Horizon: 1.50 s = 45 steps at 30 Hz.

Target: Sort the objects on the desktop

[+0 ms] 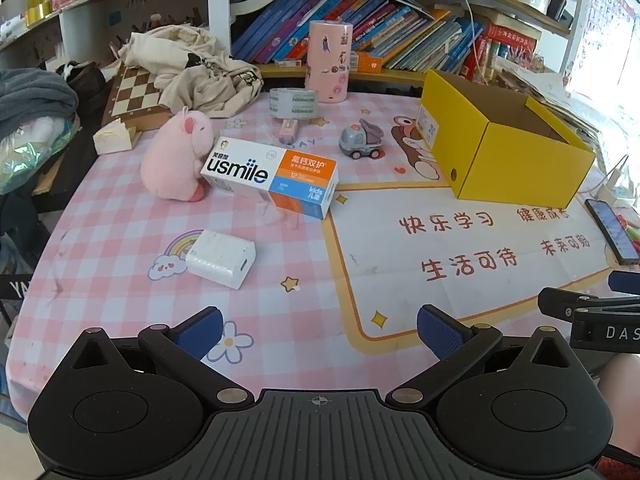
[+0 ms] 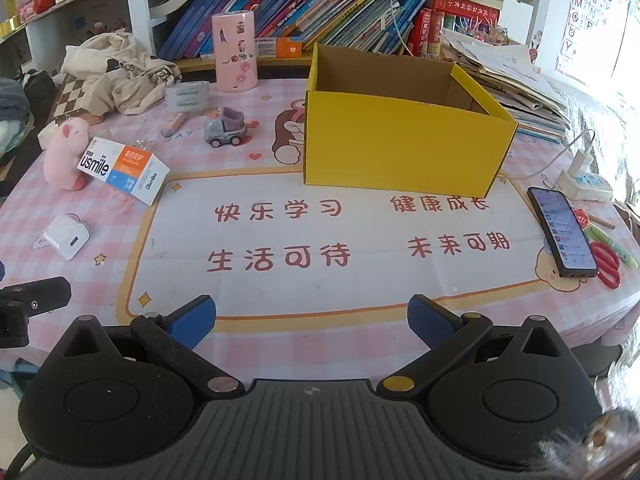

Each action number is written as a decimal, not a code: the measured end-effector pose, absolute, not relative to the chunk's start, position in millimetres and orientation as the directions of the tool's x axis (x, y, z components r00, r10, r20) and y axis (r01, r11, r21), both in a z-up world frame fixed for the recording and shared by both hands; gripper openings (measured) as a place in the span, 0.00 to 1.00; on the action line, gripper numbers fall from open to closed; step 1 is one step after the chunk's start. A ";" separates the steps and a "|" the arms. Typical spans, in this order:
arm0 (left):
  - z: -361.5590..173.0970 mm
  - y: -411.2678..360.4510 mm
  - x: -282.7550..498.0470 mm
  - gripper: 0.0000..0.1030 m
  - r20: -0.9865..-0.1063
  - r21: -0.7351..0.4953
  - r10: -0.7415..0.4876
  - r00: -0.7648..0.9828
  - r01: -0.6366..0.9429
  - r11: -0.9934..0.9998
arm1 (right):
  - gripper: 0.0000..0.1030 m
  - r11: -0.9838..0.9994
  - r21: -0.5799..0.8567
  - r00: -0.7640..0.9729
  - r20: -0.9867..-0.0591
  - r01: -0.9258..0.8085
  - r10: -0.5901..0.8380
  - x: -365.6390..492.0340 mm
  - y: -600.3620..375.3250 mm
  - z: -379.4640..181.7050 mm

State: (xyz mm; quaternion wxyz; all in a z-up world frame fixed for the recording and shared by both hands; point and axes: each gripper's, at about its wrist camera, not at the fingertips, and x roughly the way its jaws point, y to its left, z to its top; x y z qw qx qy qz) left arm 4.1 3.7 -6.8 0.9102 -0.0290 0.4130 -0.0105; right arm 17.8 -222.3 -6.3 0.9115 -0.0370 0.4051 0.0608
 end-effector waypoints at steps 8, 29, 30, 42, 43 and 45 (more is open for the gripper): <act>-4.1 4.2 3.2 1.00 -0.740 -0.057 -0.045 0.671 0.004 0.998 | 1.00 0.988 -0.020 0.665 -0.742 -0.151 0.087 18.9 -221.1 -5.8; 3.5 12.0 3.2 1.00 -0.714 -0.116 -0.096 0.694 0.018 0.993 | 1.00 0.985 -0.012 0.693 -0.712 -0.170 0.111 13.5 -216.1 3.3; 3.7 10.9 3.2 1.00 -0.715 -0.108 -0.091 0.693 0.019 0.994 | 1.00 0.986 -0.014 0.694 -0.711 -0.169 0.109 13.1 -216.4 3.6; 5.8 4.8 -1.5 1.00 -0.711 -0.048 -0.048 0.701 0.020 0.999 | 1.00 0.984 -0.030 0.690 -0.717 -0.175 0.101 12.1 -213.9 3.4; 6.0 5.2 -1.8 1.00 -0.710 -0.050 -0.050 0.702 0.021 0.999 | 1.00 0.984 -0.028 0.690 -0.716 -0.177 0.104 11.7 -213.9 3.5; 6.3 5.3 -2.5 1.00 -0.708 -0.053 -0.054 0.704 0.023 0.998 | 1.00 0.983 -0.026 0.690 -0.715 -0.181 0.108 11.6 -213.6 3.7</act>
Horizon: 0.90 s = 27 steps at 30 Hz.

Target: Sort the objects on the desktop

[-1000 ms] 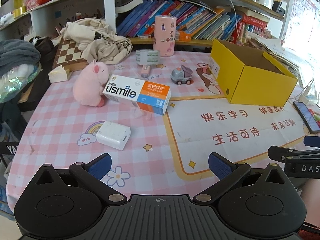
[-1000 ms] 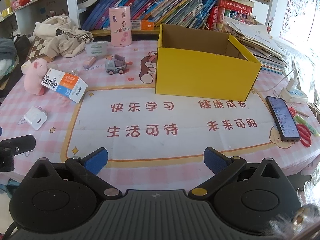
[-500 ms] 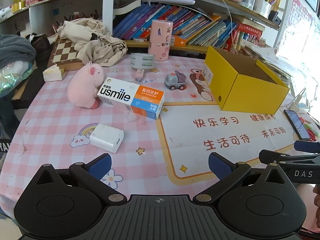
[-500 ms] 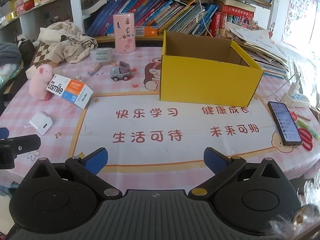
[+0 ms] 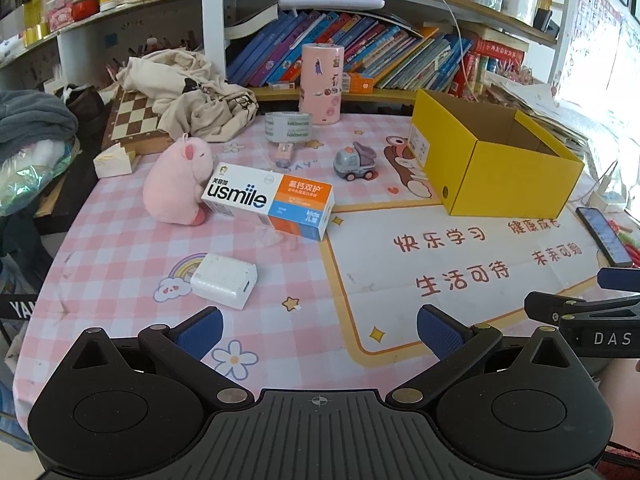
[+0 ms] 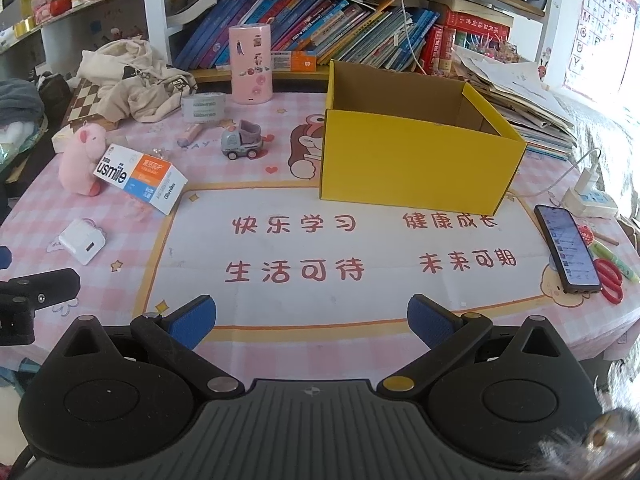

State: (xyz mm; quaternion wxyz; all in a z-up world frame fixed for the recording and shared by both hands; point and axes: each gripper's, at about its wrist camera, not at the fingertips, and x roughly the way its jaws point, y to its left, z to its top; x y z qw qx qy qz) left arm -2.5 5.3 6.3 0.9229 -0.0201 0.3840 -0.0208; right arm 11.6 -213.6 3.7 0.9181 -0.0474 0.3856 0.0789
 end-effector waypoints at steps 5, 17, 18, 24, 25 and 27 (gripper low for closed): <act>6.2 5.0 -2.1 1.00 -0.708 -0.055 -0.058 0.704 0.027 0.998 | 1.00 0.982 -0.034 0.690 -0.717 -0.184 0.104 10.8 -212.8 3.8; 5.2 4.3 -1.6 1.00 -0.713 -0.053 -0.059 0.698 0.030 0.998 | 1.00 0.985 -0.037 0.689 -0.719 -0.171 0.093 12.3 -214.3 3.9; 4.9 4.7 -1.8 1.00 -0.714 -0.054 -0.058 0.698 0.028 0.998 | 1.00 0.984 -0.038 0.689 -0.719 -0.172 0.092 12.2 -213.8 4.0; 4.0 4.4 -2.0 1.00 -0.718 -0.050 -0.057 0.693 0.030 0.998 | 1.00 0.985 -0.040 0.687 -0.721 -0.170 0.090 11.9 -210.6 5.0; 3.9 4.0 -1.9 1.00 -0.719 -0.048 -0.056 0.693 0.031 0.998 | 1.00 0.985 -0.039 0.686 -0.722 -0.169 0.089 11.7 -210.3 4.9; 3.6 2.9 -2.0 1.00 -0.720 -0.039 -0.051 0.692 0.032 0.999 | 1.00 0.985 -0.038 0.685 -0.723 -0.168 0.089 12.0 -211.1 4.5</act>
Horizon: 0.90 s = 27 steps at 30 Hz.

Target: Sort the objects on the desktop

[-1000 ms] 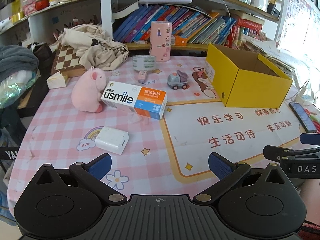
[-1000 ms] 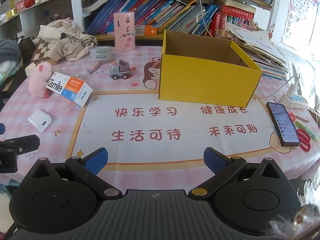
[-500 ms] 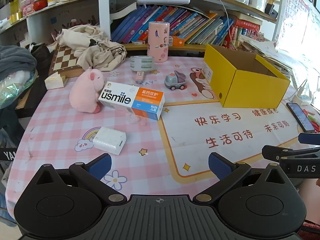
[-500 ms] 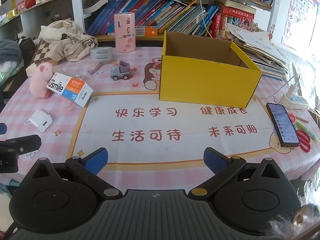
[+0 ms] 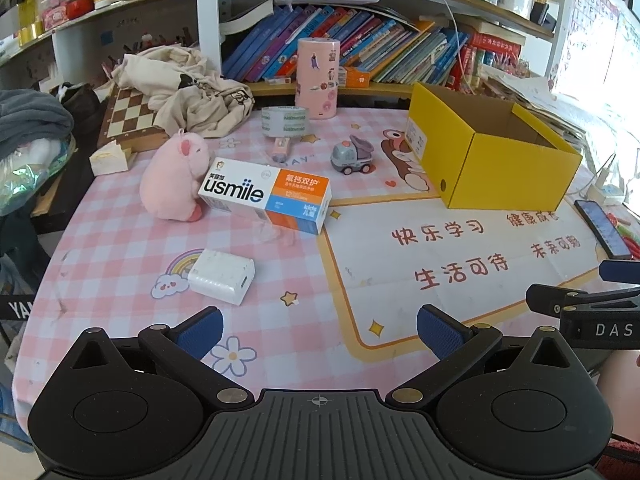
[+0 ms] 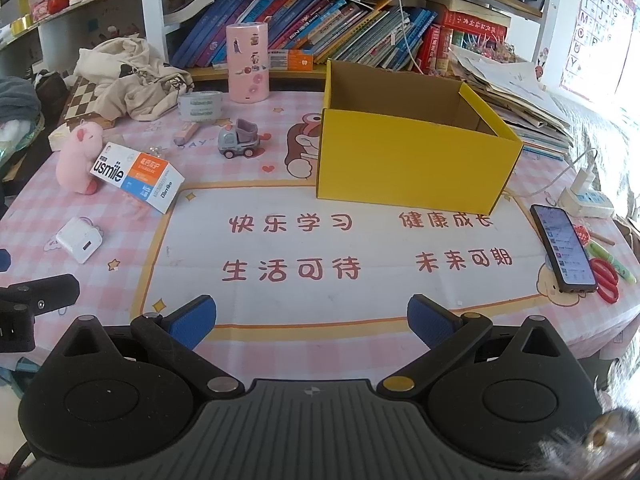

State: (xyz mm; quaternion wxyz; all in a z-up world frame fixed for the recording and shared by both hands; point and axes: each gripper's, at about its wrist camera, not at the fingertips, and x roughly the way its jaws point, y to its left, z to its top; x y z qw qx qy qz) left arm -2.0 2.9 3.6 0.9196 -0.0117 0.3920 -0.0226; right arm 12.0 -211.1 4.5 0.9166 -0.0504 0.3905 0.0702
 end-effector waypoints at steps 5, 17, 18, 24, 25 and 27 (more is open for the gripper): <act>2.9 0.2 -2.4 1.00 -0.722 -0.025 -0.043 0.691 0.036 0.999 | 1.00 0.985 -0.037 0.681 -0.727 -0.168 0.089 12.7 -211.4 2.9; 2.1 3.0 2.2 1.00 -0.726 -0.027 -0.033 0.687 0.019 0.999 | 1.00 0.983 -0.033 0.670 -0.736 -0.182 0.099 23.1 -210.5 1.0; 2.6 3.7 2.3 1.00 -0.724 -0.025 -0.030 0.690 0.017 1.000 | 1.00 0.983 -0.030 0.669 -0.736 -0.184 0.103 24.9 -209.9 1.3; -0.8 10.3 6.2 1.00 -0.737 -0.024 -0.019 0.675 0.002 1.000 | 1.00 0.973 -0.027 0.655 -0.744 -0.228 0.132 36.1 -197.8 -0.8; -0.4 12.0 6.6 1.00 -0.736 -0.022 -0.013 0.677 -0.005 1.000 | 1.00 0.972 -0.026 0.653 -0.745 -0.235 0.138 38.5 -195.5 -0.8; 0.3 15.8 7.9 1.00 -0.734 -0.018 0.002 0.679 -0.022 1.000 | 1.00 0.966 -0.025 0.648 -0.746 -0.257 0.153 43.5 -189.7 -0.9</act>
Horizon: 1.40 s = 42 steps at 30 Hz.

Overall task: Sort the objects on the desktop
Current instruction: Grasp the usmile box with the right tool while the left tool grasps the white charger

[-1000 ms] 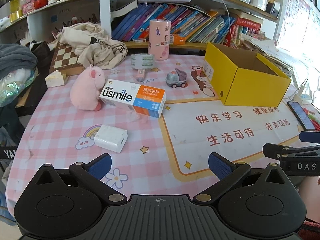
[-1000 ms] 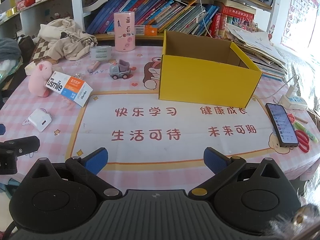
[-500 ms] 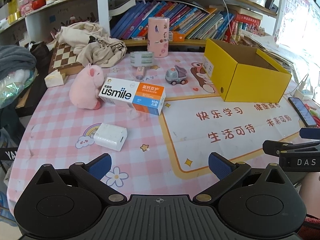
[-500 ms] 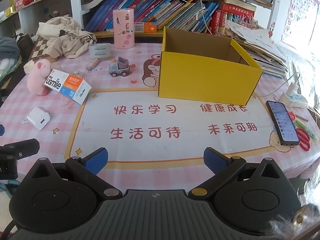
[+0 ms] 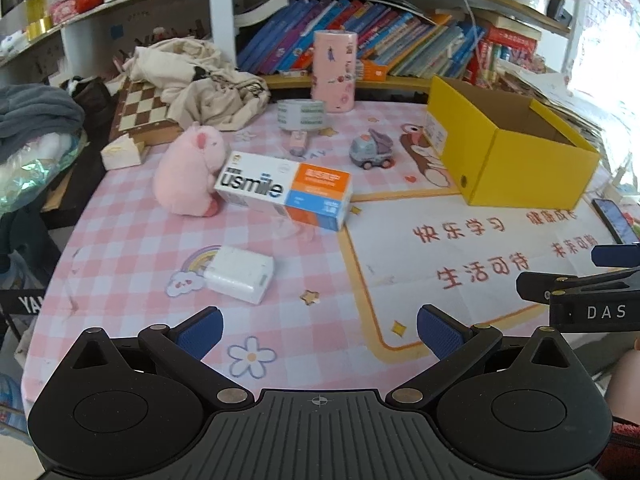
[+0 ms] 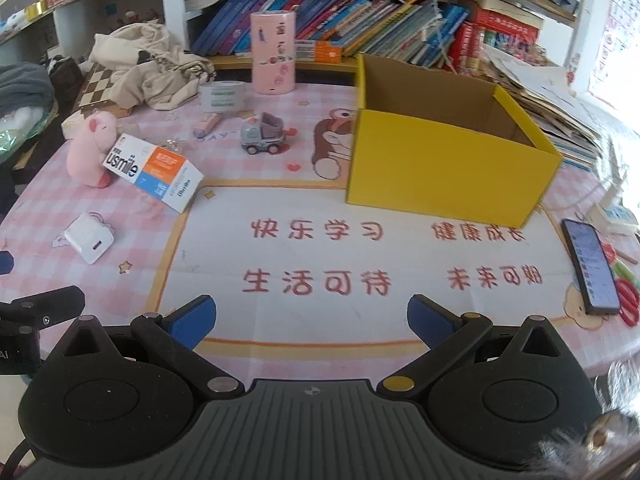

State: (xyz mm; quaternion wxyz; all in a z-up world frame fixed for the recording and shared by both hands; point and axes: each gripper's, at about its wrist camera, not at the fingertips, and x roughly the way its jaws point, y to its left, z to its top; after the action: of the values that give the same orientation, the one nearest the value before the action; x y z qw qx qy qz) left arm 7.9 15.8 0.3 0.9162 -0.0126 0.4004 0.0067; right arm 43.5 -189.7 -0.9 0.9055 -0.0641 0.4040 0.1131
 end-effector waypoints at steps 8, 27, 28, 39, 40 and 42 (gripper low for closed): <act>-3.1 31.4 16.7 1.00 -0.746 -0.022 0.044 0.665 -0.091 0.996 | 1.00 0.937 -0.023 0.625 -0.751 -0.348 0.213 63.6 -167.4 -2.1; -9.5 49.4 60.2 1.00 -0.769 -0.026 0.157 0.620 -0.276 0.961 | 1.00 0.824 0.001 0.517 -0.779 -0.567 0.356 144.0 -123.5 -6.2; -9.6 49.7 62.8 1.00 -0.770 -0.028 0.162 0.618 -0.285 0.958 | 1.00 0.818 0.002 0.513 -0.777 -0.576 0.364 147.8 -122.4 -5.5; -9.2 52.3 67.4 1.00 -0.707 -0.052 0.209 0.675 -0.345 0.937 | 1.00 0.762 -0.014 0.518 -0.741 -0.647 0.427 180.1 -116.8 -1.3; -9.9 51.6 67.0 1.00 -0.703 -0.054 0.206 0.681 -0.340 0.939 | 1.00 0.753 -0.027 0.525 -0.733 -0.658 0.432 181.7 -115.4 -2.3; -11.4 50.6 65.9 1.00 -0.688 -0.047 0.215 0.694 -0.338 0.940 | 1.00 0.734 -0.057 0.540 -0.717 -0.677 0.442 184.4 -112.3 -4.9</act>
State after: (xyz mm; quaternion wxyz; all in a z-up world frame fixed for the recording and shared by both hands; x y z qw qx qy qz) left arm 65.9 50.6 -11.4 0.9162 -0.0852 0.3613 0.1507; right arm 184.4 -112.3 -4.9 0.8615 -0.1664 0.3533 0.3245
